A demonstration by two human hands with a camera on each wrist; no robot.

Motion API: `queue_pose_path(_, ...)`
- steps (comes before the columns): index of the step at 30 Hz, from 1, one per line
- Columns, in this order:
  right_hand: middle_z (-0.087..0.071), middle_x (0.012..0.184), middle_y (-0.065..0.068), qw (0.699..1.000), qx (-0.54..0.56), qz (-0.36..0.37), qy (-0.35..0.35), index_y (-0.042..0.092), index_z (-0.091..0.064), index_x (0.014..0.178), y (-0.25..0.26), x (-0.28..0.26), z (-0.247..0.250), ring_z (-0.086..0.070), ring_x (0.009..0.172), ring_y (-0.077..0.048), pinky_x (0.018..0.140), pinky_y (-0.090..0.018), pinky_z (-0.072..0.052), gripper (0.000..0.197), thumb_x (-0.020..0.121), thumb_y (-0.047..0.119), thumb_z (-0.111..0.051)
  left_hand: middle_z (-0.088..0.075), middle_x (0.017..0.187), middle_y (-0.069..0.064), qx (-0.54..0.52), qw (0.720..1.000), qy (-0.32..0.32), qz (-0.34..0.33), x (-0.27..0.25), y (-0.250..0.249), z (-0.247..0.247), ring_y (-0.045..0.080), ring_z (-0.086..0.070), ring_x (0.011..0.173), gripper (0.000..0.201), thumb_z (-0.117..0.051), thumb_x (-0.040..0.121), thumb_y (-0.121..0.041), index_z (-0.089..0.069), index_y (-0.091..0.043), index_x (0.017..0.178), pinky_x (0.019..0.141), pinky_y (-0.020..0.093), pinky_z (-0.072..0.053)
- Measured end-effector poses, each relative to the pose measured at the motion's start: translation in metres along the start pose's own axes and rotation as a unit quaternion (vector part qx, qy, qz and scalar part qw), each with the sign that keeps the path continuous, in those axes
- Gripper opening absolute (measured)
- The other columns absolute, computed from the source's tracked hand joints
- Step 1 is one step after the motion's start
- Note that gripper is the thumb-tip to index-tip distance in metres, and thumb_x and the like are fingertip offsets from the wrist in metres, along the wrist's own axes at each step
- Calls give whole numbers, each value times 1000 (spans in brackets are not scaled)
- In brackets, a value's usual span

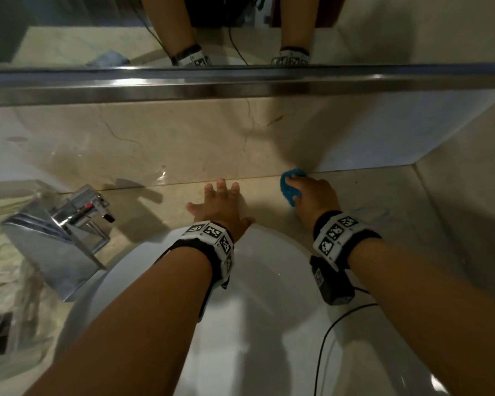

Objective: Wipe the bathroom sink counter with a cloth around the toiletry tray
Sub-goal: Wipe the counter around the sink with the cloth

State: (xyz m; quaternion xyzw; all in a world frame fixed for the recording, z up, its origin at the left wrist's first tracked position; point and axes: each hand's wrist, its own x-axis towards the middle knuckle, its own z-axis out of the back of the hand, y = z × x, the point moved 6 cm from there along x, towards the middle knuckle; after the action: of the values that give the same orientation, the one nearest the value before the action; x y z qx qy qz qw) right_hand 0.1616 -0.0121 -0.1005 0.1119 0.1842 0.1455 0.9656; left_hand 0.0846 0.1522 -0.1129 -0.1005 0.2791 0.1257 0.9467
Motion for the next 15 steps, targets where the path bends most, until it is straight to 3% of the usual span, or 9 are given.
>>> queue_pose_path(3,-37,149,-2,999,5,46,-13,23,-42,140,20,-12,-8,-38,134,-28,109,-36,-31,49,93,10,-45,15,159,1,-3,1000,-6,3,-2,-1,-1,27,7,147,86,-42,90,-61,8,-27,151,111,64,-14)
queue_pose_path(6,-43,145,-5,995,5,98,12,20,-47,136,35,-24,-19,-41,132,-28,108,-39,-32,46,91,9,-48,17,159,1,-3,1000,-6,5,-3,-1,-2,27,9,146,85,-41,91,-60,10,-27,151,111,64,-13)
queue_pose_path(9,-55,134,-10,996,68,47,27,20,-55,129,21,-20,-13,-54,117,-29,102,-36,-41,41,88,23,-59,16,159,0,-15,1000,-1,6,-2,0,0,26,8,147,86,-44,90,-59,9,-28,151,111,64,-14)
queue_pose_path(11,-55,133,-9,999,48,16,20,21,-50,131,7,-10,-2,-54,116,-28,98,-30,-40,42,90,23,-57,15,159,-1,-21,1000,-1,5,-1,1,0,26,8,147,86,-45,90,-59,8,-28,151,111,65,-14)
queue_pose_path(15,-59,127,-9,996,60,-54,-49,17,-51,127,-12,-2,15,-55,114,-27,94,-30,-41,39,90,26,-58,14,159,-1,-20,1000,-10,-1,-2,1,0,26,8,147,86,-44,90,-59,7,-28,151,111,65,-12)
